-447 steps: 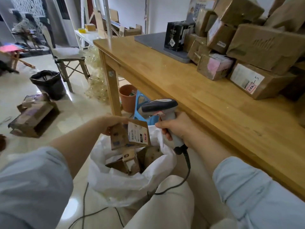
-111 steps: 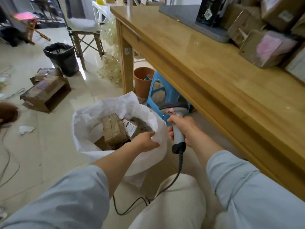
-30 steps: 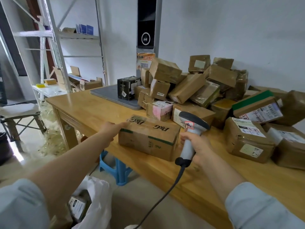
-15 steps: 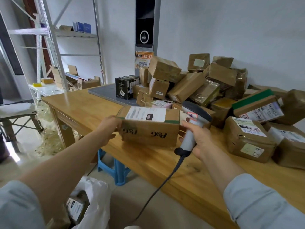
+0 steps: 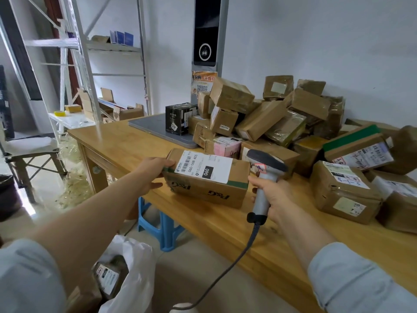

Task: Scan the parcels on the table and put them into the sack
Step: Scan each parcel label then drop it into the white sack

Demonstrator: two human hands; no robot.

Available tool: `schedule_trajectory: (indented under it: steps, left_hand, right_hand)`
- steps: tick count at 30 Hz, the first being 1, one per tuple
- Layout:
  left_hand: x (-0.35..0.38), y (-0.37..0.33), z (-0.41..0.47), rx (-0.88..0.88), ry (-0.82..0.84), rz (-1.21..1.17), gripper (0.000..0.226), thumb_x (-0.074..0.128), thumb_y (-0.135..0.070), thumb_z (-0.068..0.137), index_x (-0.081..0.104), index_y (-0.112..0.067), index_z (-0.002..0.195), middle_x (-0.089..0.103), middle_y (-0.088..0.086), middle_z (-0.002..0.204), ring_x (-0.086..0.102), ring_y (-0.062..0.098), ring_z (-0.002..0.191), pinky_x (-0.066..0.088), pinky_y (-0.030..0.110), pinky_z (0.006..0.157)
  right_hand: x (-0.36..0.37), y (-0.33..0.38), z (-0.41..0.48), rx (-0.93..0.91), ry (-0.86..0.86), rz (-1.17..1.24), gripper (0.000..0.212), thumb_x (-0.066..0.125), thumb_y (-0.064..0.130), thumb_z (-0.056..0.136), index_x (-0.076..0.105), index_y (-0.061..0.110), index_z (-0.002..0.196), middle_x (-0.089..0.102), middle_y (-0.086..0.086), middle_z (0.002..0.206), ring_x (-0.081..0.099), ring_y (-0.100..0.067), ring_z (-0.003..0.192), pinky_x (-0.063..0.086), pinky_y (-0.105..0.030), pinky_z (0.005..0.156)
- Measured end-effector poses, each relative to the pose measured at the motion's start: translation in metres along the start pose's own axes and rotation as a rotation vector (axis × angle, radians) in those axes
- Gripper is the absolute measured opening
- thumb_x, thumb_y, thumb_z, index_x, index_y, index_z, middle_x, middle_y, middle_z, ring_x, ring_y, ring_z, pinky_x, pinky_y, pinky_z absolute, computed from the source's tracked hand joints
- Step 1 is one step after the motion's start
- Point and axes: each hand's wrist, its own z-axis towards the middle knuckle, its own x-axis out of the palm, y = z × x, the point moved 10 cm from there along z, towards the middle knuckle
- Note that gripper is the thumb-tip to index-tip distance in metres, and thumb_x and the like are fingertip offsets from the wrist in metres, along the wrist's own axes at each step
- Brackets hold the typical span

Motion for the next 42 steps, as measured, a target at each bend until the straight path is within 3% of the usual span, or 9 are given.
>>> schedule_trajectory:
  steps: [8, 11, 17, 22, 25, 28, 32, 35, 42]
  left_hand:
    - [0.003, 0.006, -0.009, -0.076, 0.032, -0.216, 0.016, 0.063, -0.020, 0.089, 0.057, -0.010, 0.100, 0.061, 0.009, 0.089, 0.058, 0.019, 0.083, 0.052, 0.034, 0.077]
    - [-0.006, -0.004, -0.005, 0.061, 0.002, -0.230, 0.007, 0.051, -0.013, 0.084, 0.057, -0.012, 0.087, 0.057, 0.005, 0.088, 0.051, 0.016, 0.080, 0.040, 0.035, 0.085]
    - [-0.002, -0.056, -0.014, 0.340, 0.229, 0.015, 0.046, 0.062, -0.010, 0.062, 0.064, -0.016, 0.108, 0.057, -0.002, 0.110, 0.040, 0.019, 0.116, 0.023, 0.033, 0.104]
    - [-0.012, -0.077, -0.015, 0.393, 0.433, 0.114, 0.066, 0.075, -0.010, 0.048, 0.049, -0.021, 0.108, 0.060, 0.009, 0.112, 0.056, 0.032, 0.114, 0.051, 0.040, 0.090]
    - [-0.034, -0.087, -0.021, 0.407, 0.415, 0.309, 0.093, 0.084, -0.018, 0.036, 0.049, -0.019, 0.122, 0.061, 0.002, 0.116, 0.054, 0.021, 0.116, 0.043, 0.042, 0.103]
    - [-0.057, -0.087, -0.026, 0.395, 0.431, 0.538, 0.096, 0.084, 0.002, 0.060, 0.040, -0.031, 0.138, 0.059, -0.006, 0.119, 0.051, 0.002, 0.111, 0.037, 0.035, 0.103]
    - [-0.107, -0.094, -0.028, 0.417, 0.301, 0.791, 0.086, 0.082, 0.004, 0.061, 0.043, -0.037, 0.125, 0.054, -0.004, 0.122, 0.049, 0.015, 0.116, 0.041, 0.034, 0.098]
    - [-0.149, -0.096, -0.032, 0.432, 0.188, 0.934, 0.099, 0.084, -0.008, 0.044, 0.041, -0.030, 0.130, 0.053, -0.001, 0.125, 0.045, 0.021, 0.124, 0.038, 0.041, 0.106]
    - [-0.209, -0.088, -0.049, 0.395, 0.042, 1.213, 0.100, 0.089, -0.002, 0.057, 0.037, -0.015, 0.142, 0.049, 0.003, 0.134, 0.043, 0.014, 0.118, 0.033, 0.029, 0.097]
  right_hand:
    - [0.022, 0.019, -0.010, -0.036, 0.110, -0.032, 0.026, 0.078, 0.015, 0.078, 0.054, 0.020, 0.087, 0.063, -0.002, 0.085, 0.059, -0.017, 0.074, 0.045, -0.029, 0.056]
    - [0.022, 0.014, -0.011, -0.008, 0.096, -0.004, 0.032, 0.079, 0.013, 0.076, 0.056, 0.017, 0.098, 0.064, -0.005, 0.088, 0.061, -0.020, 0.076, 0.046, -0.031, 0.055]
    - [0.013, 0.001, -0.004, 0.063, 0.045, 0.051, 0.032, 0.079, 0.012, 0.075, 0.055, 0.015, 0.096, 0.065, -0.010, 0.091, 0.061, -0.025, 0.079, 0.050, -0.035, 0.058]
    - [0.033, -0.012, -0.010, 0.109, 0.112, 0.058, 0.033, 0.079, 0.014, 0.074, 0.059, 0.012, 0.101, 0.066, -0.012, 0.094, 0.062, -0.027, 0.084, 0.049, -0.035, 0.060]
    - [0.052, -0.011, -0.016, 0.103, 0.171, 0.060, 0.029, 0.077, 0.013, 0.076, 0.061, 0.011, 0.100, 0.067, -0.011, 0.091, 0.061, -0.026, 0.080, 0.049, -0.034, 0.060]
    - [0.076, -0.006, -0.026, 0.054, 0.230, 0.024, 0.025, 0.076, 0.014, 0.079, 0.061, 0.012, 0.099, 0.066, -0.009, 0.087, 0.062, -0.024, 0.075, 0.050, -0.033, 0.060]
    - [0.114, 0.011, -0.049, -0.129, 0.293, -0.205, 0.023, 0.075, 0.023, 0.081, 0.062, 0.015, 0.098, 0.065, -0.004, 0.090, 0.059, -0.019, 0.080, 0.051, -0.034, 0.072]
    - [0.154, 0.007, -0.083, -0.151, 0.519, -0.288, 0.015, 0.073, 0.019, 0.083, 0.062, 0.011, 0.089, 0.064, -0.006, 0.073, 0.058, -0.016, 0.063, 0.053, -0.031, 0.062]
    - [0.227, -0.023, -0.152, -0.216, 0.820, -0.475, 0.018, 0.075, 0.009, 0.078, 0.064, 0.009, 0.092, 0.060, 0.004, 0.051, 0.049, -0.005, 0.039, 0.044, -0.020, 0.044]
